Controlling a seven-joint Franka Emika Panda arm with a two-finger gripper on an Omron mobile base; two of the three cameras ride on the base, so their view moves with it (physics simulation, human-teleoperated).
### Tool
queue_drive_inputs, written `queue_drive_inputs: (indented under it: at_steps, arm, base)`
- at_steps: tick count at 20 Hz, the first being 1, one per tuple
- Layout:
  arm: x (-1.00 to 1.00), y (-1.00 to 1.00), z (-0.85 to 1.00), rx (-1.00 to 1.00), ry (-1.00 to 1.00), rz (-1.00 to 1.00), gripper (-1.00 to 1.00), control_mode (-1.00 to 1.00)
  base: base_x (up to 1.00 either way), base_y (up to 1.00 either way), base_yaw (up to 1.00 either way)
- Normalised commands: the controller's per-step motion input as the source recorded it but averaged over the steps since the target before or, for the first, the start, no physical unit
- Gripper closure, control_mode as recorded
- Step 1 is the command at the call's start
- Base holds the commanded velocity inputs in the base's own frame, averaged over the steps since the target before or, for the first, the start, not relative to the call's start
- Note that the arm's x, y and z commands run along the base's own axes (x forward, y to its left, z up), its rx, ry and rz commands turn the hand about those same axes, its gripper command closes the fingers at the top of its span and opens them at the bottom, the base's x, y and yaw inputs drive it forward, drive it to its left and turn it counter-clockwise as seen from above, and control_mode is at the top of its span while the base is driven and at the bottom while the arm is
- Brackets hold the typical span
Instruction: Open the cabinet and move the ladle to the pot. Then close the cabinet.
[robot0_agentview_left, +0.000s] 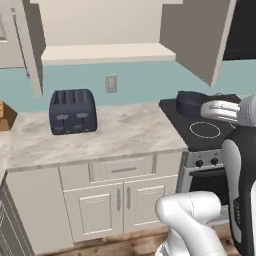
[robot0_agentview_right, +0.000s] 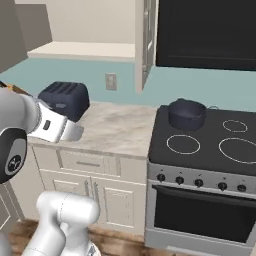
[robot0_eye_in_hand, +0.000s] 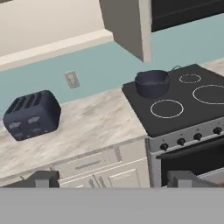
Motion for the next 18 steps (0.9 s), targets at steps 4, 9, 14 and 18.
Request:
queue_drive_inputs:
  at_steps: [4, 9, 14, 18]
  arm:
    - [0.0, 0.0, 0.0, 0.0, 0.0, 0.0, -1.0, 1.0]
    - [0.0, 0.0, 0.0, 0.0, 0.0, 0.0, -1.0, 1.0]
    - [0.0, 0.0, 0.0, 0.0, 0.0, 0.0, -1.0, 1.0]
    - [0.0, 0.0, 0.0, 0.0, 0.0, 0.0, -1.0, 1.0]
  base:
    - [1.0, 0.74, 0.0]
    - [1.0, 0.7, 0.0]
    - [0.99, 0.12, 0.03]
    - [0.62, -0.37, 0.0]
